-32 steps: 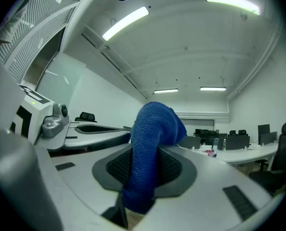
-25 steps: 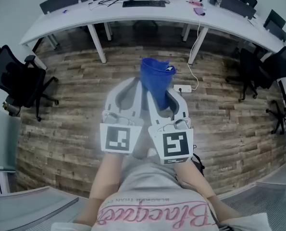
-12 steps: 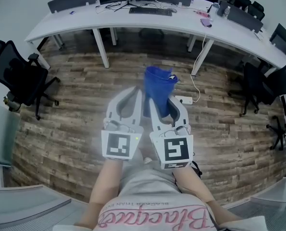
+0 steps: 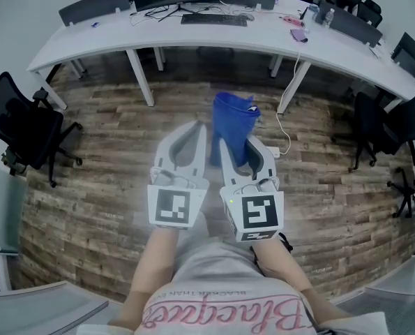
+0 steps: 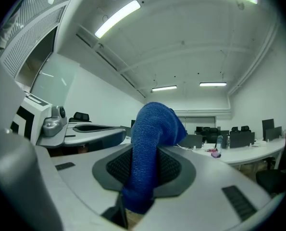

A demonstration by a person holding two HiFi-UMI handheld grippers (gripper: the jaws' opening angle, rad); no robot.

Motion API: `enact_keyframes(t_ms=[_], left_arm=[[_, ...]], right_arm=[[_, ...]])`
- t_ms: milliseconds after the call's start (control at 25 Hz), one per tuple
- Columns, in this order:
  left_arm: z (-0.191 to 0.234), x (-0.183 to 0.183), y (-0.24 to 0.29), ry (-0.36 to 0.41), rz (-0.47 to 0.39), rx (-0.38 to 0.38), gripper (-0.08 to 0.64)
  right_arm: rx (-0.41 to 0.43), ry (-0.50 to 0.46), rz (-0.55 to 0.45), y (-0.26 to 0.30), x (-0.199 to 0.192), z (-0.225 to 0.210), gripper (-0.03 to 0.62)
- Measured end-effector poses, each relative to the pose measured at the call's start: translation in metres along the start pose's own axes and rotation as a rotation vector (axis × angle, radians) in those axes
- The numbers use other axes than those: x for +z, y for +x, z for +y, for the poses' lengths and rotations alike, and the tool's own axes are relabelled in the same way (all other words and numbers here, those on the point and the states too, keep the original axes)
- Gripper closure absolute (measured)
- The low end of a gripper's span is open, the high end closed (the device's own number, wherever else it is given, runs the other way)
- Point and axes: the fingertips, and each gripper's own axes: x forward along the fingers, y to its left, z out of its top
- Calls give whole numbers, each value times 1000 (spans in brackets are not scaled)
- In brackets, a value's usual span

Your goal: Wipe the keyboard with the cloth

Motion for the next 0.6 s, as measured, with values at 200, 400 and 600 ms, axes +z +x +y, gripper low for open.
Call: enact_keyframes(t_ms=[200, 400, 600], left_arm=[[35, -7, 41, 17, -4, -8, 555], [74, -18, 82, 30, -3, -17, 555], [112, -28, 118, 1, -4, -43, 555]], right_arm=[[1, 33, -11, 54, 5, -9, 495], [-3, 29, 3, 108, 6, -15, 495], [0, 8, 8, 162, 9, -17, 495]])
